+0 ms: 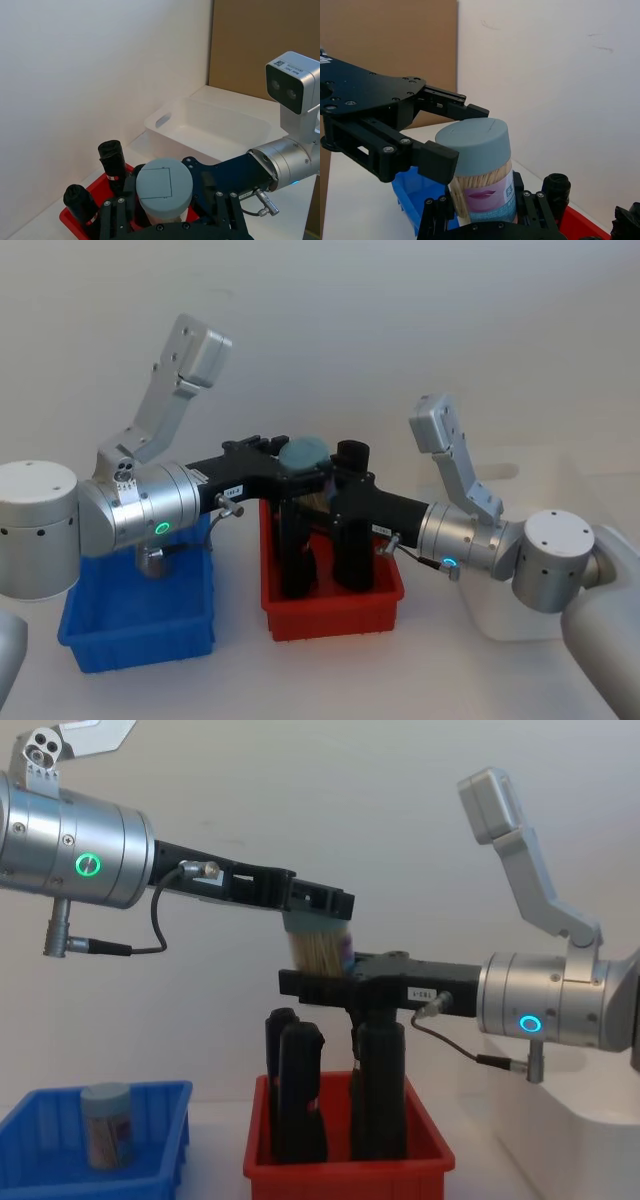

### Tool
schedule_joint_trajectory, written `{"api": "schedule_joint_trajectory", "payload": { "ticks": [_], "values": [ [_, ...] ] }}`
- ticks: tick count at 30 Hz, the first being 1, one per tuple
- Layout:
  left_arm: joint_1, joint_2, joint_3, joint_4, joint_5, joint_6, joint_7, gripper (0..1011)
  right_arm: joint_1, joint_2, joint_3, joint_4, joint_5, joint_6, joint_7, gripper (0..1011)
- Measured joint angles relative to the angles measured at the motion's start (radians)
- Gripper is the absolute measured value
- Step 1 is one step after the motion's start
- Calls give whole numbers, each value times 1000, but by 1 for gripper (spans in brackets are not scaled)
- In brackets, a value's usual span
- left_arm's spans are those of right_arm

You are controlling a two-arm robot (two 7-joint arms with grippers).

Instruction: Pick the cotton swabs from the blue box and place them into the white box.

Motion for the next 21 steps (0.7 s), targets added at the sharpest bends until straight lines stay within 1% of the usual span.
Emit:
{"api": "schedule_joint_trajectory", "payload": {
  "ticks": [1, 2, 3, 4, 6, 8, 21],
  "values": [
    [0, 0, 0, 0, 0, 0, 0, 847, 2, -1, -1, 4, 1, -2, 1, 654],
    [0, 0, 0, 0, 0, 0, 0, 847, 2, -1, -1, 4, 1, -2, 1, 654],
    [0, 0, 0, 0, 0, 0, 0, 898, 4, -2, -2, 7, 2, -3, 1, 652],
    [0, 0, 0, 0, 0, 0, 0, 908, 6, -2, -3, 11, 3, -5, 2, 649],
    [0, 0, 0, 0, 0, 0, 0, 971, 7, -3, -4, 14, 4, -7, 3, 648],
    [0, 0, 0, 0, 0, 0, 0, 1002, 10, -4, -5, 17, 6, -8, 4, 648],
    [0, 0, 0, 0, 0, -1, 0, 1004, 12, -2, -9, 23, 14, -12, -2, 648]
  ]
}}
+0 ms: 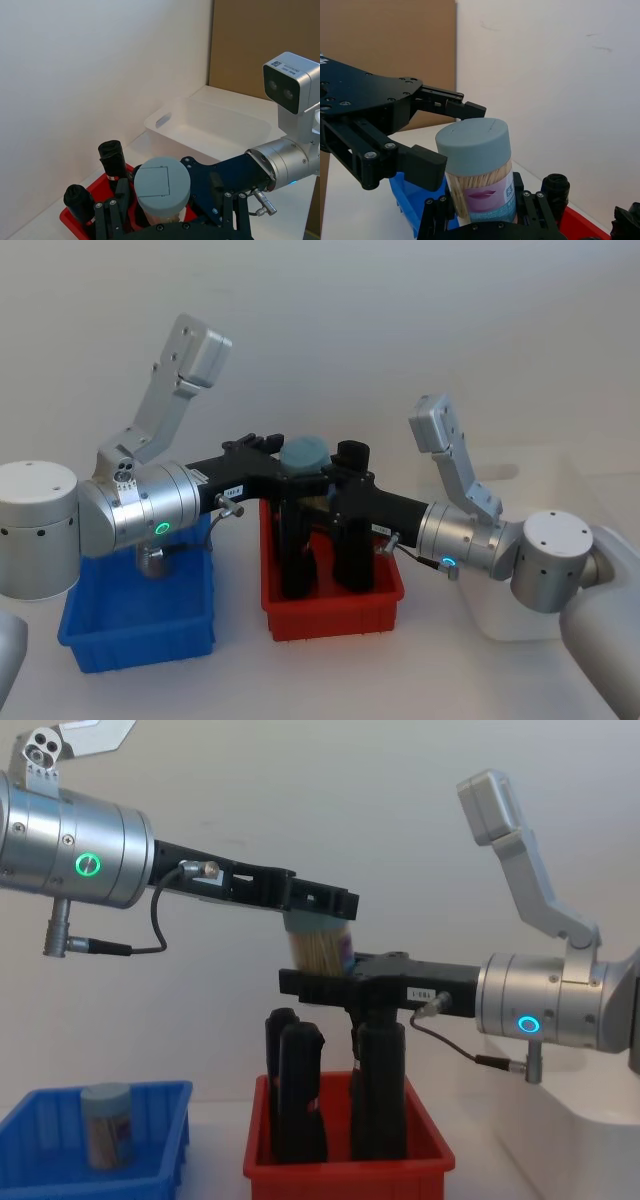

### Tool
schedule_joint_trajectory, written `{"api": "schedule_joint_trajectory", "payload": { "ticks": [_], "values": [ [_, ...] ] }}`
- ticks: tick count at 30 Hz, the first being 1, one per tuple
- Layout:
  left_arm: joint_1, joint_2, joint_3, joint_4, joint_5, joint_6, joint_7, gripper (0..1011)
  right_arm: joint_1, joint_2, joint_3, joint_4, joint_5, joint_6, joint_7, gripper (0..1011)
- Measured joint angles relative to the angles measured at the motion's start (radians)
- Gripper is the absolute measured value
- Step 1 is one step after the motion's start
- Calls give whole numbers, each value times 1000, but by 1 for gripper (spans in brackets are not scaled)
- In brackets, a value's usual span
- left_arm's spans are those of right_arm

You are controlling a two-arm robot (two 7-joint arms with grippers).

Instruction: Pick the cotton swabs from the blue box and place them into the white box.

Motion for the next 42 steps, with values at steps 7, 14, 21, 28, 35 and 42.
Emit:
{"api": "schedule_joint_trajectory", "payload": {
  "ticks": [7, 14, 21, 28, 35, 42],
  "values": [
    [0, 0, 0, 0, 0, 0, 0, 1004, -17, 12, 8, -17, 9, 3, -23, 648],
    [0, 0, 0, 0, 0, 0, 1, 1004, -53, 36, 25, -59, 25, 13, -67, 648],
    [0, 0, 0, 0, 0, 0, 1, 1004, -114, 72, 52, -139, 49, 22, -135, 647],
    [0, 0, 0, 0, 0, 0, 1, 1004, -182, 113, 81, -229, 76, 26, -212, 648],
    [0, 0, 0, 0, 0, 0, 1, 1004, -249, 152, 112, -314, 101, 26, -297, 648],
    [0, 0, 0, 0, 0, 0, 1, 1004, -311, 189, 143, -386, 122, 23, -383, 648]
  ]
}}
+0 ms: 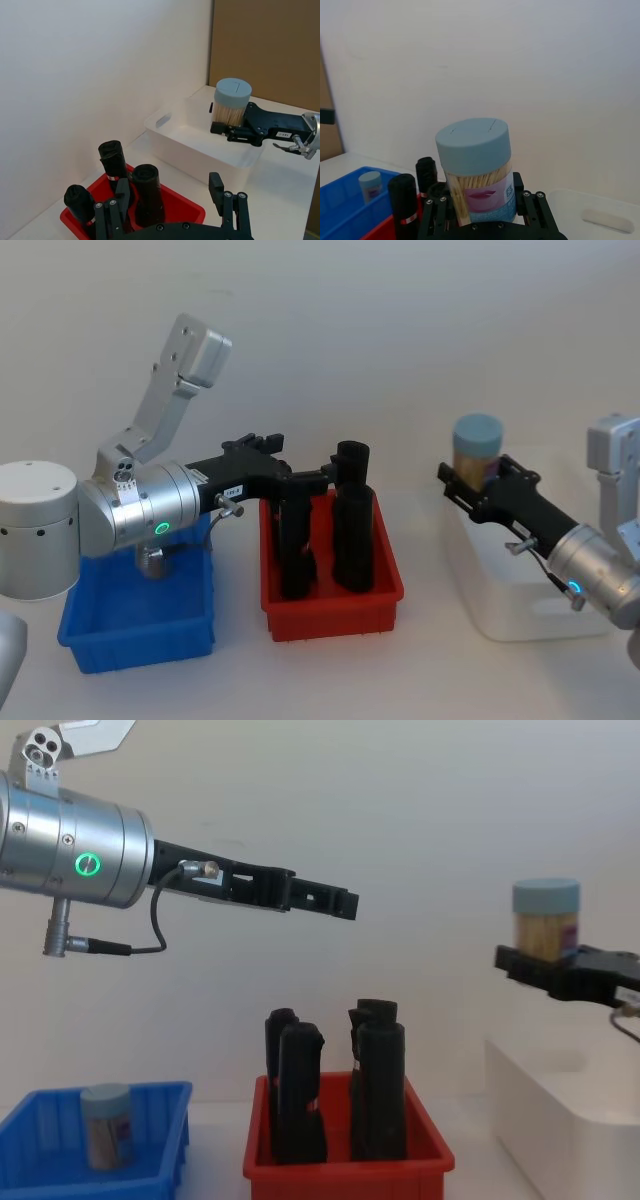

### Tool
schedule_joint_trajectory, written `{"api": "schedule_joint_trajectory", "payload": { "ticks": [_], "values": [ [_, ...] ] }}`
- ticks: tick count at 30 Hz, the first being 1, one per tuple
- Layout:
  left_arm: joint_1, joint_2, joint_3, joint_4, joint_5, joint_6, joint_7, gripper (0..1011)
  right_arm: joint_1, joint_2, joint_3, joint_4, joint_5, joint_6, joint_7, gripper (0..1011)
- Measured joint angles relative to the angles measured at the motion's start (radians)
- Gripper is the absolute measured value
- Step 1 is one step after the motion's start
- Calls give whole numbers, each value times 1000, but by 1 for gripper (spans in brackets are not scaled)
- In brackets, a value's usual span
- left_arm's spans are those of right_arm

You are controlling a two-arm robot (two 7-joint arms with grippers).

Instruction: Pick the cotton swabs from the blue box and place them into the white box.

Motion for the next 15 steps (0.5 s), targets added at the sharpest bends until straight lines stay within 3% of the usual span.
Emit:
{"api": "schedule_joint_trajectory", "payload": {
  "ticks": [15],
  "values": [
    [0, 0, 0, 0, 0, 0, 0, 1004, -88, 57, 58, -75, 28, 8, -180, 648]
  ]
}}
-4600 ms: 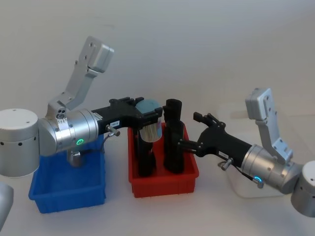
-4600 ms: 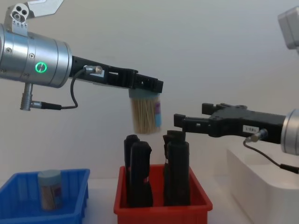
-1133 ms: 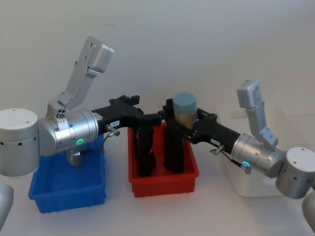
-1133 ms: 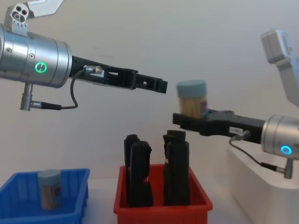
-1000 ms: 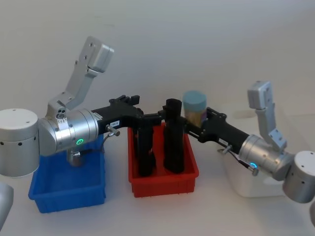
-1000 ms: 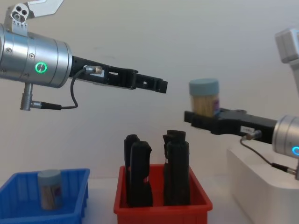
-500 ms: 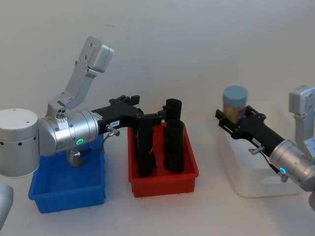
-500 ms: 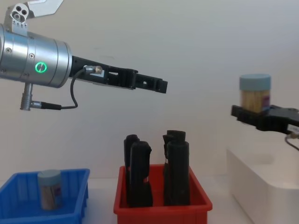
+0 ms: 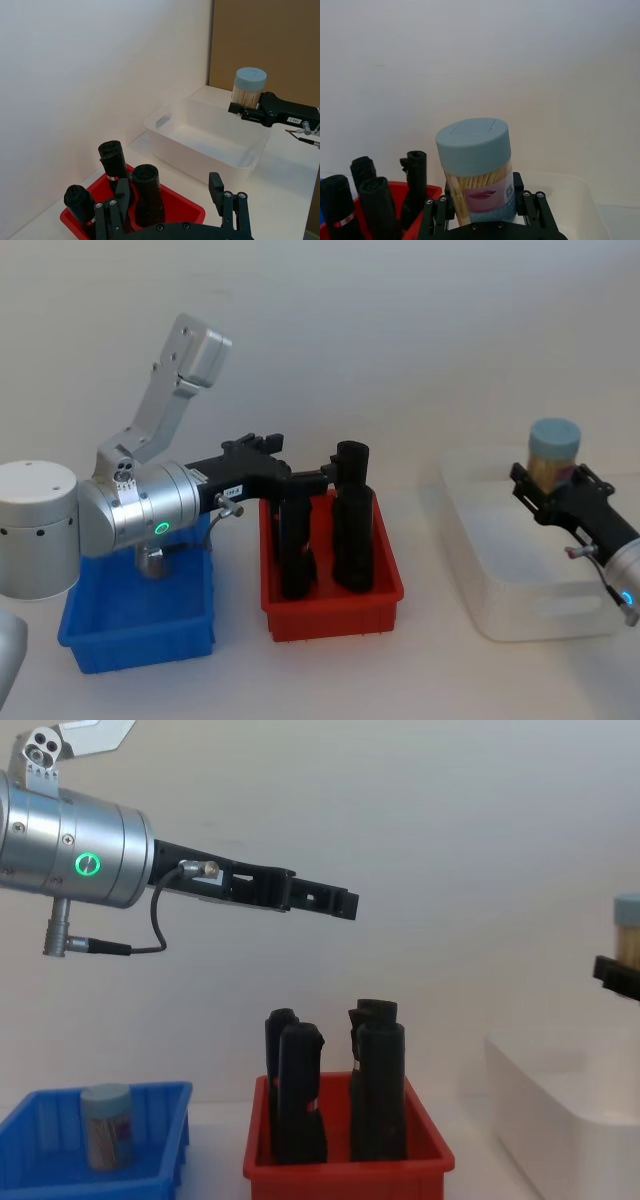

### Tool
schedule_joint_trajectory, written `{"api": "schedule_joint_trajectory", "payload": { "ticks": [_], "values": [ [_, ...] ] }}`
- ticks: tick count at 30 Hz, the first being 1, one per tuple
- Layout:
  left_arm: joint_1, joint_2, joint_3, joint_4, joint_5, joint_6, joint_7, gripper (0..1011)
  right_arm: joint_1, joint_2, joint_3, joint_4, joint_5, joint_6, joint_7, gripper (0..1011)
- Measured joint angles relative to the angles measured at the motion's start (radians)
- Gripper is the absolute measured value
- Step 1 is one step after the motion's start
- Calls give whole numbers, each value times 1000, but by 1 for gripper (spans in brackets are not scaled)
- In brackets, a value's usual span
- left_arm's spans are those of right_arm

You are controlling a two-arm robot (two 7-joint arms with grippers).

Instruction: Pick the cotton swabs from the blue box and place them into the white box.

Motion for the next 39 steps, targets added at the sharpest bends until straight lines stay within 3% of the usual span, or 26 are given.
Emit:
{"api": "schedule_joint_trajectory", "payload": {
  "ticks": [10, 18, 31, 39],
  "values": [
    [0, 0, 0, 0, 0, 0, 0, 1004, 2, 9, 14, 34, -1, 13, -39, 648],
    [0, 0, 0, 0, 0, 0, 0, 1004, 45, -5, 6, 120, -15, 6, -30, 648],
    [0, 0, 0, 0, 0, 0, 0, 1004, 85, -22, -5, 188, -19, -21, -7, 992],
    [0, 0, 0, 0, 0, 0, 0, 1004, 82, -23, -6, 175, -15, -29, -4, 1002]
  ]
}}
